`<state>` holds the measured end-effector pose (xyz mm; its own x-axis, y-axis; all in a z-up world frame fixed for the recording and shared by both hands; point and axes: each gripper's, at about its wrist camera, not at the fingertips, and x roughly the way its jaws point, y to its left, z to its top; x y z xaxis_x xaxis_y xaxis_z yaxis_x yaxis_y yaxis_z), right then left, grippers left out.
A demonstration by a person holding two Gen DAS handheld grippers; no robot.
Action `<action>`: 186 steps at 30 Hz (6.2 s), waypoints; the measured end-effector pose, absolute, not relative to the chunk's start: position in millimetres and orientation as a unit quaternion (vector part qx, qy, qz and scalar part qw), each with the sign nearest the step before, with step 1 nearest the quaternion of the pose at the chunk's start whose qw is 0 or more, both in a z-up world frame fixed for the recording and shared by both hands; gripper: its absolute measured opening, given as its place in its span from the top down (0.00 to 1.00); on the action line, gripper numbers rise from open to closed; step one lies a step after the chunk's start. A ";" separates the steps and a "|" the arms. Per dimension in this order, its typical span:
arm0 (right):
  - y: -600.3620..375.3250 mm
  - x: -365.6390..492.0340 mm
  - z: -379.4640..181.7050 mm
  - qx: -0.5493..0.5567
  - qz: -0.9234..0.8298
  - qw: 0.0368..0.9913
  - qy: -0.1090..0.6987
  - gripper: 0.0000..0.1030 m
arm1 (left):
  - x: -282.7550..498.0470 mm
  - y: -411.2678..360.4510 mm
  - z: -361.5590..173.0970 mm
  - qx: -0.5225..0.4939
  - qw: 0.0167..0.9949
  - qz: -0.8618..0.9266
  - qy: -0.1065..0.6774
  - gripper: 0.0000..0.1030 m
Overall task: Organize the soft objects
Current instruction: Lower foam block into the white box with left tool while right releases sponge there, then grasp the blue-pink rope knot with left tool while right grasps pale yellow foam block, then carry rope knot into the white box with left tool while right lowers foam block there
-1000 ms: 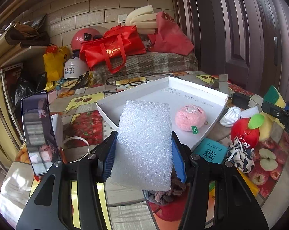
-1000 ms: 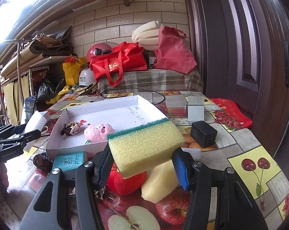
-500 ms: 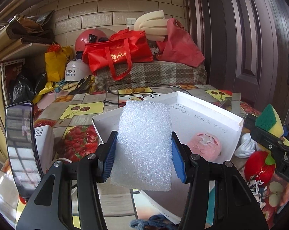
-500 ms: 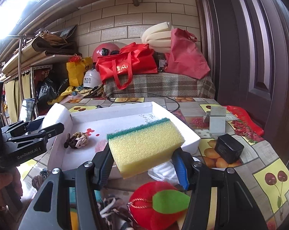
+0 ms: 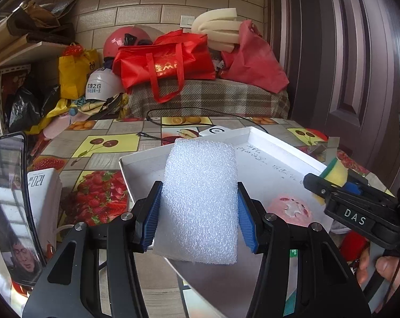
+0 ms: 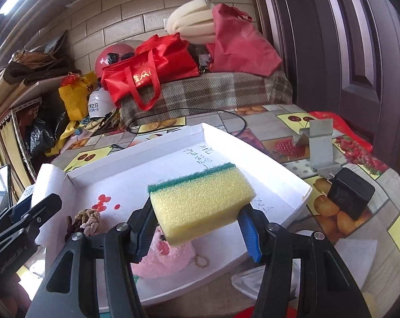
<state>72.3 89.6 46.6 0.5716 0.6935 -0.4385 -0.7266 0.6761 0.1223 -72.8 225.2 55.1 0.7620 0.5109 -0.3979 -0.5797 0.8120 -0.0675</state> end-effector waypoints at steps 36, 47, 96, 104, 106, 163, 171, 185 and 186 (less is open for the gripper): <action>57.0 24.9 60.8 -0.048 0.405 0.905 0.118 0.00 | -106.2 221.5 59.2 -0.114 0.944 0.277 0.141 0.00; -26.8 22.5 56.0 -0.081 0.434 0.887 0.136 0.00 | -156.6 174.3 50.9 -0.049 0.955 0.211 0.201 0.00; -84.1 83.6 35.5 0.017 0.469 0.831 0.299 0.49 | -159.9 150.5 38.2 -0.011 0.943 0.200 0.267 0.74; -99.0 15.4 67.6 -0.047 0.429 0.898 0.088 0.49 | -190.9 154.0 54.3 -0.040 0.948 0.274 0.156 0.74; -96.3 8.7 68.9 -0.059 0.427 0.899 0.069 0.49 | -190.2 153.2 54.6 -0.038 0.947 0.280 0.155 0.74; 75.8 58.4 59.0 -0.066 0.424 0.891 0.149 0.48 | -69.4 244.0 53.3 -0.096 0.916 0.349 0.175 0.73; 73.9 73.6 58.2 -0.033 0.420 0.891 0.171 0.48 | -64.0 250.5 53.2 -0.107 0.916 0.342 0.178 0.73; 102.1 50.3 60.5 -0.077 0.439 0.885 0.131 0.00 | -68.6 254.5 55.3 -0.108 0.914 0.354 0.165 0.00; 101.9 48.4 60.4 -0.079 0.440 0.886 0.127 0.00 | -68.9 252.3 55.9 -0.103 0.915 0.355 0.162 0.00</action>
<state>48.4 101.9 60.4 0.5811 0.7590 -0.2936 -0.7989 0.6008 -0.0279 -68.9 252.3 55.9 0.6950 0.6163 -0.3702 -0.6832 0.7266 -0.0728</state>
